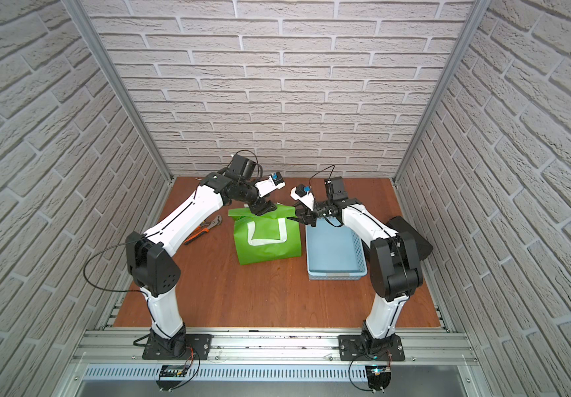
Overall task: Place the ice pack in the delivery bag
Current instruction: Seal the delivery bag at the center of the board.
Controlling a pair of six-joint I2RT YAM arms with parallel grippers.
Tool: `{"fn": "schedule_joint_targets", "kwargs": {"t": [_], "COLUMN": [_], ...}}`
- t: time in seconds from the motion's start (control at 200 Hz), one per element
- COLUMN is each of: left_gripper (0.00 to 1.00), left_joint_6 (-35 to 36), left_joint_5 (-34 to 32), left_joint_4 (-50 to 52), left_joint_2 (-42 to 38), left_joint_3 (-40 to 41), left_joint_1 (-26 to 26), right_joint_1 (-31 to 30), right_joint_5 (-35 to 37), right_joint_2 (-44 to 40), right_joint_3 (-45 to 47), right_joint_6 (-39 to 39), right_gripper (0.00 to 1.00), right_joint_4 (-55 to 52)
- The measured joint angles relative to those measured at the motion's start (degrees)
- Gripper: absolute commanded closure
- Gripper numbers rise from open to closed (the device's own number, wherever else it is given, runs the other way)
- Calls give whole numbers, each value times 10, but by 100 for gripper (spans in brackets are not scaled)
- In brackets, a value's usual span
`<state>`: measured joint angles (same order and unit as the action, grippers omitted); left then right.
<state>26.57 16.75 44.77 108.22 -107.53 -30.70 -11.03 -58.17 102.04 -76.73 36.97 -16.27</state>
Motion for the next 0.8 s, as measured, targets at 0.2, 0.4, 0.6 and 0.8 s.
{"fn": "schedule_joint_targets", "kwargs": {"t": [0.2, 0.4, 0.6, 0.8], "left_gripper": [33, 32, 32, 31], "left_joint_6": [0, 1, 4, 4], "left_joint_5": [-13, -15, -15, -16], "left_joint_4": [-1, -2, -3, -5], "left_joint_2": [1, 1, 1, 1], "left_joint_3": [-1, -1, -1, -1], "left_joint_1": [-2, -2, -2, -2], "right_joint_1": [10, 16, 6, -10], "right_joint_5": [9, -10, -16, -13], "right_joint_2": [-42, -66, -45, 6], "right_joint_3": [33, 37, -17, -67], "right_joint_6": [21, 1, -51, -78], "right_gripper": [19, 14, 17, 24], "right_joint_4": [-22, -31, -37, -38]}}
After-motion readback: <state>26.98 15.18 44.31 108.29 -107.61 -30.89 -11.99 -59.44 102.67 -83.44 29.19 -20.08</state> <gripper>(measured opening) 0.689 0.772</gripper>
